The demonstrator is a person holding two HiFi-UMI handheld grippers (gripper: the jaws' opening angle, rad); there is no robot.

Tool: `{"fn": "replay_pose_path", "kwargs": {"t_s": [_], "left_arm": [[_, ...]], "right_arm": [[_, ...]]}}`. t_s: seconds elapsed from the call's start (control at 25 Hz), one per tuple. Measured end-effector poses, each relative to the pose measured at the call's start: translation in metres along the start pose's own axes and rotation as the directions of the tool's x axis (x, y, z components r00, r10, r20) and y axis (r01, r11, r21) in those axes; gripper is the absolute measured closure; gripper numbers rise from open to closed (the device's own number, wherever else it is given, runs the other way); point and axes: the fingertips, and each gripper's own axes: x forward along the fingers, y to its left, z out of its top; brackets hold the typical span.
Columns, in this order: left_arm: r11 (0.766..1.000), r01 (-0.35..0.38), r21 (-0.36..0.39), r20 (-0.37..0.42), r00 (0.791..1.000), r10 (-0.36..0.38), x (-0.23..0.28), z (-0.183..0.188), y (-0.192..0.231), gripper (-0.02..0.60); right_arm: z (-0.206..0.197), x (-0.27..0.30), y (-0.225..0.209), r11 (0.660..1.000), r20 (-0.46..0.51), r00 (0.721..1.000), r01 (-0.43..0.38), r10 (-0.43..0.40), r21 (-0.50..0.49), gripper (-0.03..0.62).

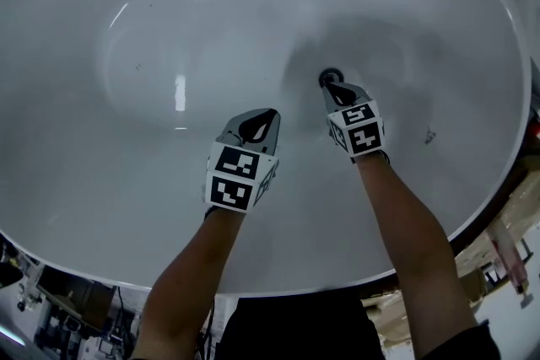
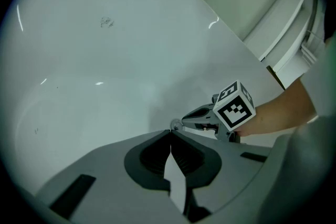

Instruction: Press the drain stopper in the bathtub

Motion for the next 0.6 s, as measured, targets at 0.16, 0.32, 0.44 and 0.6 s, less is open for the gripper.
{"fn": "replay_pose_path", "kwargs": {"t_s": [0.16, 0.32, 0.44, 0.6], "left_arm": [[1.0, -0.001, -0.018, -0.007, 1.0, 0.001, 0.012, -0.008, 0.004, 0.563], [1.0, 0.005, -0.02, -0.009, 1.0, -0.005, 0.019, -0.013, 0.0, 0.563], [1.0, 0.006, -0.019, -0.01, 1.0, -0.006, 0.026, -0.014, -0.002, 0.563], [1.0, 0.004, -0.022, -0.003, 1.0, -0.004, 0.033, -0.014, -0.004, 0.563]], "right_arm": [[-0.021, 0.022, -0.02, 0.999, -0.059, 0.997, 0.041, -0.042, -0.013, 0.574], [-0.038, 0.037, -0.033, 0.997, -0.105, 0.992, 0.063, -0.068, -0.042, 0.574], [-0.041, 0.048, -0.04, 0.997, -0.133, 0.988, 0.071, -0.076, -0.043, 0.574], [-0.05, 0.059, -0.042, 0.995, -0.19, 0.979, 0.058, -0.073, -0.084, 0.577]]}}
